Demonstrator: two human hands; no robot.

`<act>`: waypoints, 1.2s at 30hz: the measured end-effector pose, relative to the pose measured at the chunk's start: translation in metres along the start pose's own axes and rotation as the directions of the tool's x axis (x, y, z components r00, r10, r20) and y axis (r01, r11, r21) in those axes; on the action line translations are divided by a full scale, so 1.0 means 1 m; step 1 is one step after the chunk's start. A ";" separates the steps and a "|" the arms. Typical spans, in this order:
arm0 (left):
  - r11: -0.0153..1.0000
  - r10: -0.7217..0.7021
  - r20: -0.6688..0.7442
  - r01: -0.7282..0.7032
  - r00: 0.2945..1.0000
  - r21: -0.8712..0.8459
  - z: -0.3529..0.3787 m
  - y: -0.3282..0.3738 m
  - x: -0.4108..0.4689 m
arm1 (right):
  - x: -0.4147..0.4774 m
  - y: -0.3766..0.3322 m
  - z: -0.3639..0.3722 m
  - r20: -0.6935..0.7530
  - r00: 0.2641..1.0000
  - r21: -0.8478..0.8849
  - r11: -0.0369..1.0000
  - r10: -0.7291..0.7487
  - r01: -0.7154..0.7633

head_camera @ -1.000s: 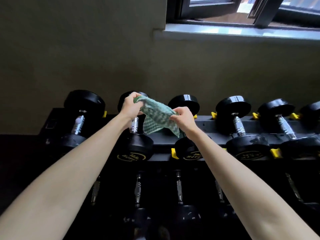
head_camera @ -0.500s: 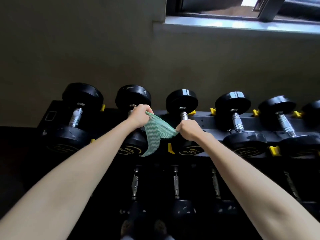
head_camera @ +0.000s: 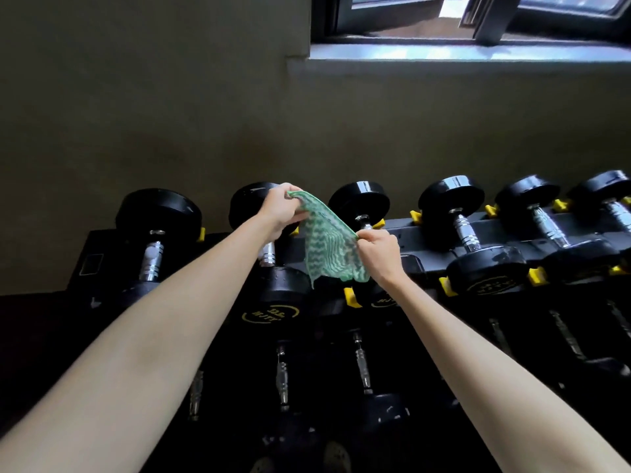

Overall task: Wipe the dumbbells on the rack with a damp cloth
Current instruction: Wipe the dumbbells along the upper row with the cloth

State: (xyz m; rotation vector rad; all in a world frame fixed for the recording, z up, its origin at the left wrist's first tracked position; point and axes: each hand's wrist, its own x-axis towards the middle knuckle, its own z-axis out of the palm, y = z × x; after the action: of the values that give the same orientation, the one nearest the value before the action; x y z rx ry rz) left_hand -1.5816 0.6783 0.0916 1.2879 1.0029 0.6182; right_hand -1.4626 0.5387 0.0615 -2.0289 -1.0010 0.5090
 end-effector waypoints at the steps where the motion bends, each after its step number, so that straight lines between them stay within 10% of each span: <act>1: 1.000 -0.001 0.028 0.001 1.000 0.003 -0.001 -0.002 0.001 | -0.001 -0.001 0.003 0.008 0.999 0.005 0.999 0.032 -0.032; 10: 0.854 0.008 0.041 -0.028 0.999 0.519 -0.075 -0.044 -0.005 | -0.027 0.029 0.086 0.378 0.705 0.294 0.645 0.600 -0.706; 14: 0.756 -0.017 0.066 -0.031 0.998 0.653 -0.103 -0.058 -0.016 | -0.022 0.036 0.118 0.282 0.723 -0.008 0.756 0.630 -0.655; 26: 0.777 -0.109 0.139 -0.003 0.984 0.629 -0.146 -0.064 -0.051 | -0.039 -0.020 0.118 0.352 0.898 -0.040 0.962 0.265 -0.268; 36: 0.504 -0.400 0.262 -0.028 0.878 0.863 -0.142 -0.062 -0.084 | -0.054 -0.035 0.131 0.336 0.937 -0.368 0.929 0.095 0.038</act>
State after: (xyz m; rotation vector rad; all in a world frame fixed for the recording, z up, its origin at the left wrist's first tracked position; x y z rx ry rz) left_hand -1.7539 0.6634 0.0568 2.0246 1.0709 -0.4620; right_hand -1.5959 0.5718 0.0117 -2.3394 -1.3655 0.7640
